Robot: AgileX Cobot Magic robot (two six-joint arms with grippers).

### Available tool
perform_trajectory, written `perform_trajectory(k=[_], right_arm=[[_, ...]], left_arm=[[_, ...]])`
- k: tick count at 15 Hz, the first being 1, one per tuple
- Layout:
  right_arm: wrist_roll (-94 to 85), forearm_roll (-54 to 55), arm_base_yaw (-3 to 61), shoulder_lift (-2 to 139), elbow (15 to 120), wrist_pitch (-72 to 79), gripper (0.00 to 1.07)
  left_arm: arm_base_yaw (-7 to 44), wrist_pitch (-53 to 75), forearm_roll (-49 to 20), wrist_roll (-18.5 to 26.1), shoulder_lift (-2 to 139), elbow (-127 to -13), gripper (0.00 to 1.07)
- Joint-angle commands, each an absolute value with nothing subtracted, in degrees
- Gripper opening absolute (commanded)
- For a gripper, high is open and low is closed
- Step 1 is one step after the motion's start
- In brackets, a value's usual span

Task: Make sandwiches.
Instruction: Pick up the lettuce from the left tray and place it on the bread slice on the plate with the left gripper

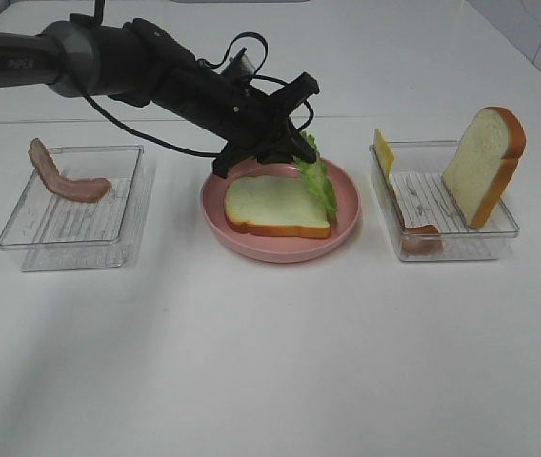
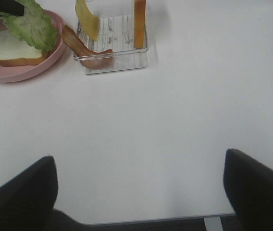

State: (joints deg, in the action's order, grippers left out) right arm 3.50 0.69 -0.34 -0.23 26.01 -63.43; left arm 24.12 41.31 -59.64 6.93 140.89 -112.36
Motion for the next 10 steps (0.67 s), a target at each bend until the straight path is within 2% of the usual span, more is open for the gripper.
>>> perform_trajectory(k=[1, 2, 3, 6, 8, 9, 10], right_arm=[[3.2, 0.9, -0.6, -2.1, 25.8, -63.0, 0.89], [3.2, 0.9, -0.6, -2.1, 25.8, -63.0, 0.89], [3.2, 0.9, -0.6, -2.1, 25.8, -63.0, 0.89], [3.2, 0.9, -0.6, -2.1, 25.8, -63.0, 0.89], [3.2, 0.9, -0.6, -2.1, 25.8, -63.0, 0.89], [3.2, 0.9, -0.6, -2.1, 25.8, -63.0, 0.89], [3.2, 0.9, -0.6, -2.1, 25.8, -63.0, 0.89]], left_arm=[[23.3, 42.3, -59.4, 6.8, 140.6, -112.6, 0.0], [23.3, 42.4, -58.7, 6.8, 140.6, -112.6, 0.0], [23.3, 42.9, -52.8, 4.2, 140.6, -112.6, 0.0], [23.3, 43.8, -44.9, -1.2, 140.6, -112.6, 0.0], [23.4, 44.2, -42.3, -1.9, 140.6, -112.6, 0.07], [23.4, 44.3, -41.0, -3.2, 140.6, -112.6, 0.4], [23.4, 44.0, -40.9, -3.6, 140.6, -112.6, 0.51]])
